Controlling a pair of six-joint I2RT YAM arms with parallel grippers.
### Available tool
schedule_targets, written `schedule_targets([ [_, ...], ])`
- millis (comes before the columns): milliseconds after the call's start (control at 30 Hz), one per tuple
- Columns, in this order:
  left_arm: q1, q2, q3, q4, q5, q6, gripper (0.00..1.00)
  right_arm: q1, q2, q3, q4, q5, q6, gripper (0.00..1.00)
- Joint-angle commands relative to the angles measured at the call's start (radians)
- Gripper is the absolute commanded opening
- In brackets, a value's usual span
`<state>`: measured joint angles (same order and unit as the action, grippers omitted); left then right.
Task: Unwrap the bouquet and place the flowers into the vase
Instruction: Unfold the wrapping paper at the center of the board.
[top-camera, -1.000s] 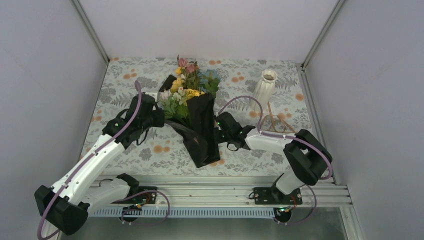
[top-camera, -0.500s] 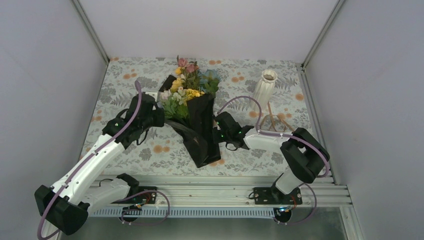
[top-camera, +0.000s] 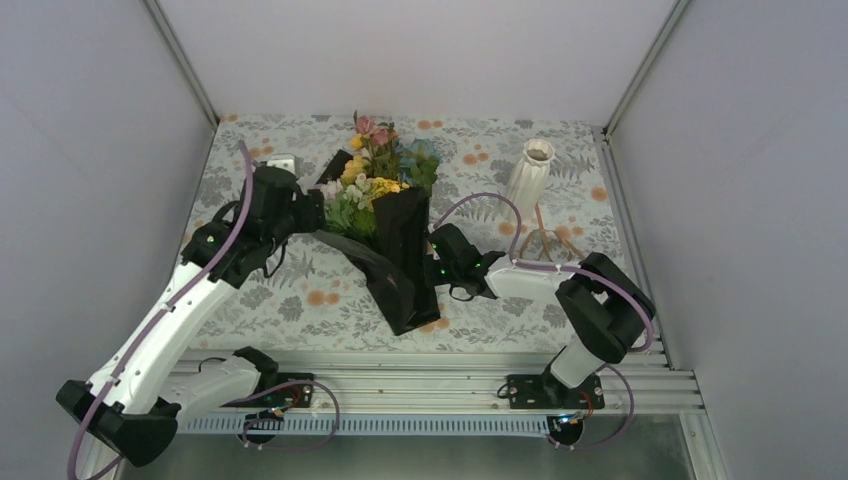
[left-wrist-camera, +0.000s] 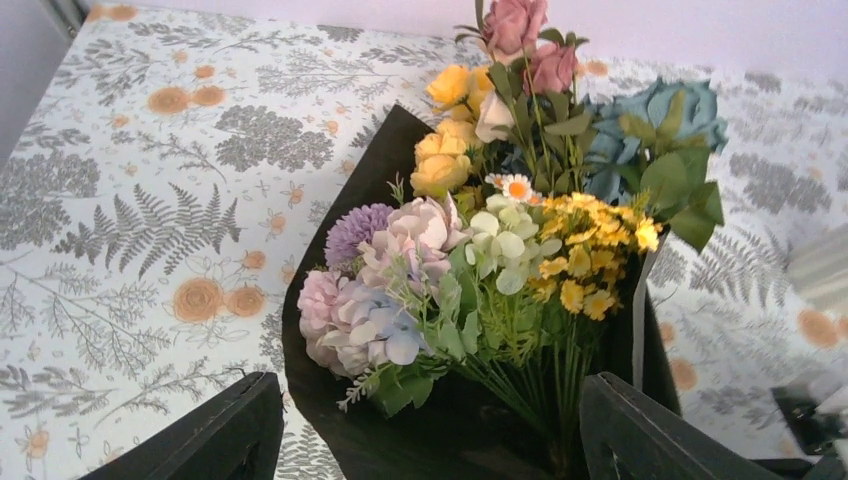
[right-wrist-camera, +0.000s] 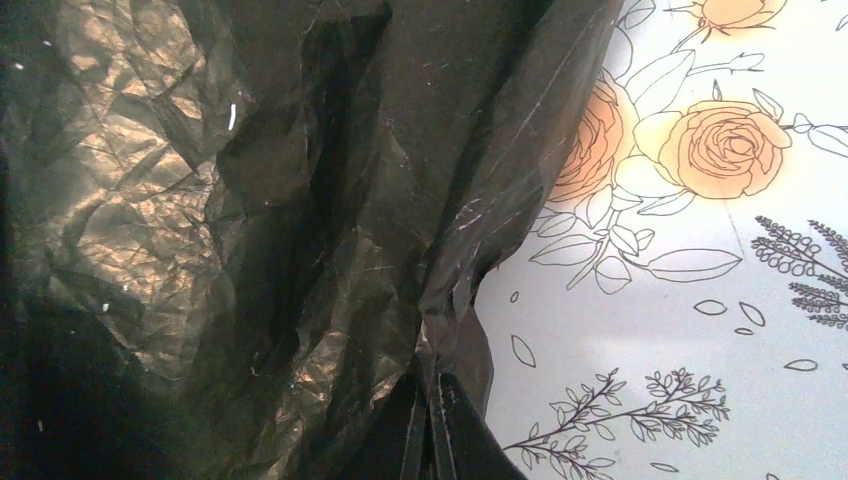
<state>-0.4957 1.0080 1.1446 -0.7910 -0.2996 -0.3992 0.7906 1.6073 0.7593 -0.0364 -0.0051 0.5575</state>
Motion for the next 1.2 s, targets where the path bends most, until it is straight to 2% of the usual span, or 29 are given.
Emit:
schedule_targets([
  [0, -0.002, -0.025, 0.065, -0.137, -0.043, -0.174, 0.76, -0.007, 0.014, 0.023, 0.039, 0.005, 0.014, 0.04],
  [100, -0.002, -0.029, 0.092, -0.226, -0.062, -0.406, 0.75, -0.007, 0.014, 0.023, 0.041, 0.005, 0.013, 0.04],
  [267, -0.001, -0.035, 0.114, -0.229, 0.105, -0.495, 0.75, -0.007, 0.013, 0.024, 0.045, 0.003, 0.010, 0.04],
  [467, -0.001, -0.034, 0.134, -0.325, 0.123, -0.643, 0.71, -0.007, 0.010, 0.013, 0.045, 0.005, 0.008, 0.04],
  [600, -0.001, -0.006, 0.139, -0.352, 0.117, -0.652, 0.69, -0.007, 0.006, 0.008, 0.047, 0.007, 0.006, 0.04],
  [867, -0.001, 0.027, 0.025, -0.222, 0.232, -0.651, 0.61, -0.007, 0.004, 0.017, 0.044, 0.006, 0.001, 0.04],
  [967, -0.001, 0.054, 0.024, -0.217, 0.228, -0.648, 0.51, -0.007, -0.002, 0.016, 0.044, 0.006, -0.002, 0.04],
  [1133, 0.001, 0.064, 0.017, -0.219, 0.183, -0.656, 0.09, -0.007, -0.006, 0.010, 0.045, 0.008, 0.000, 0.04],
  [1167, 0.002, 0.063, 0.015, -0.220, 0.174, -0.657, 0.03, -0.007, -0.005, 0.007, 0.050, 0.006, 0.001, 0.04],
])
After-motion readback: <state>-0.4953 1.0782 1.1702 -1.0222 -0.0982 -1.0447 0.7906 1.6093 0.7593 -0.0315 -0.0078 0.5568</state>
